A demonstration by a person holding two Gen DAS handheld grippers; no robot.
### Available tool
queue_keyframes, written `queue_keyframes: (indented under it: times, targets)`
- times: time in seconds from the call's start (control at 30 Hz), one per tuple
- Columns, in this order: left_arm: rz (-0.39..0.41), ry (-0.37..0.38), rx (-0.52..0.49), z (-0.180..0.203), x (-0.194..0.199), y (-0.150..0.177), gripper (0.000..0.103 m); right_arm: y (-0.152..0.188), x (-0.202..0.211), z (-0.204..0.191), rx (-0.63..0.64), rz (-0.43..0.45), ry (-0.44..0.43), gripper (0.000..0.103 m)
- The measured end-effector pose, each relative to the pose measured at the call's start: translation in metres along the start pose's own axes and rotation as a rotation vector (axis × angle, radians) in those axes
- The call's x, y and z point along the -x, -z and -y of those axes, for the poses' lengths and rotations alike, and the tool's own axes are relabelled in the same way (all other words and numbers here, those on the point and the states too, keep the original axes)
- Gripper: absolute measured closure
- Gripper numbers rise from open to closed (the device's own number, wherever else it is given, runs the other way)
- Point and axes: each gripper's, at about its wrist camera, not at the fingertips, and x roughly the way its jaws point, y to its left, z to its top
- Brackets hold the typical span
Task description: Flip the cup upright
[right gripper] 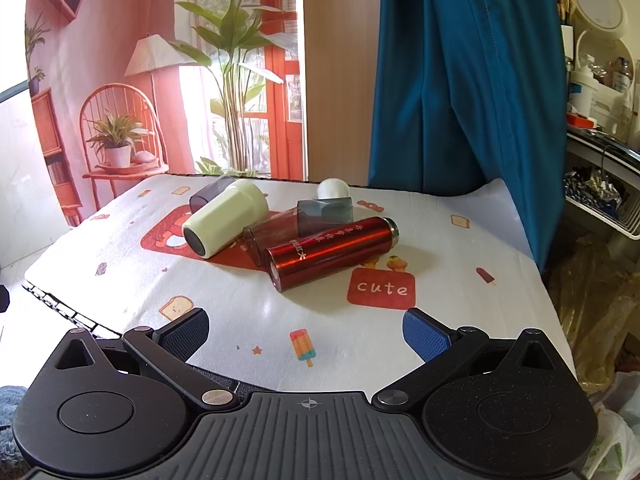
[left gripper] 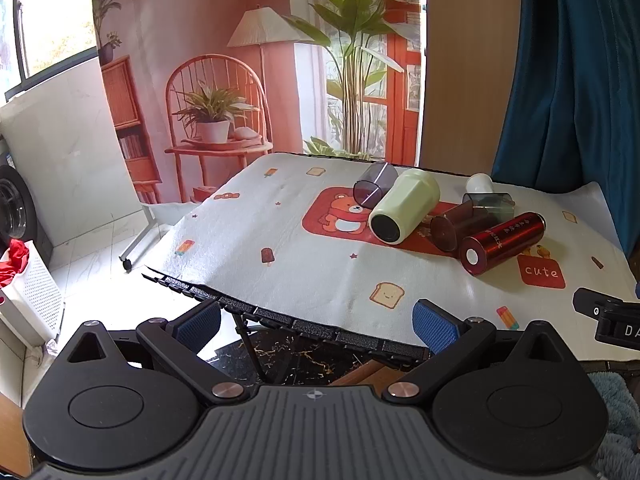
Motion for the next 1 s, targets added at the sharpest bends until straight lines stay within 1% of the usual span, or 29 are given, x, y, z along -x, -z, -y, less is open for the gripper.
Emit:
queue_keyframes:
  times: [0.77, 1.0]
  targets:
    - [-0.004, 0.0, 0.001, -0.0017, -0.0005, 0.0012, 0.0, 0.002, -0.0013, -0.0005, 0.001, -0.002, 0.0, 0.0]
    - [-0.013, 0.004, 0.005, -0.002, -0.0018, 0.0021, 0.0, 0.0062, -0.0002, -0.0019, 0.011, 0.012, 0.003, 0.0]
